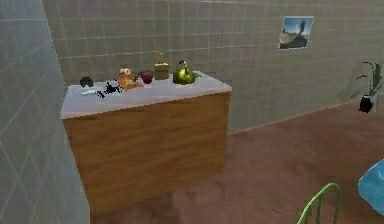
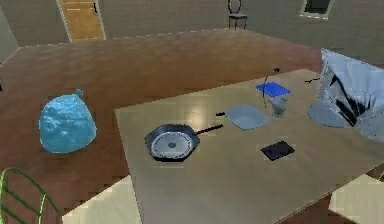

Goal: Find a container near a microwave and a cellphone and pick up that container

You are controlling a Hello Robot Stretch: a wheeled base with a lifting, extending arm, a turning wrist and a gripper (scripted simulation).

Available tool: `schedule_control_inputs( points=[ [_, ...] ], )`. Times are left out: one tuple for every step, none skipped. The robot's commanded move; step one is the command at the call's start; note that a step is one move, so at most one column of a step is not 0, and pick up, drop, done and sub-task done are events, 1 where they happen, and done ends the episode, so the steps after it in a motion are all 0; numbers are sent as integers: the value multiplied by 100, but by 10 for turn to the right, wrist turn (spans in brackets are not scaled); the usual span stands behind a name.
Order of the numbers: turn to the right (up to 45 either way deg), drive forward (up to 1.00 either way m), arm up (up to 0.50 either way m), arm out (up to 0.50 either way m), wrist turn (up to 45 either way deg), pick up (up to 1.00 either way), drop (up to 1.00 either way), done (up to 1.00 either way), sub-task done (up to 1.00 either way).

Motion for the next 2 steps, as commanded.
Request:
schedule_control_inputs(
  points=[
    [0, 50, 0, 0, 0, 0, 0, 0, 0],
    [-60, 0, 0, 0, 0, 0, 0, 0, 0]
  ],
)
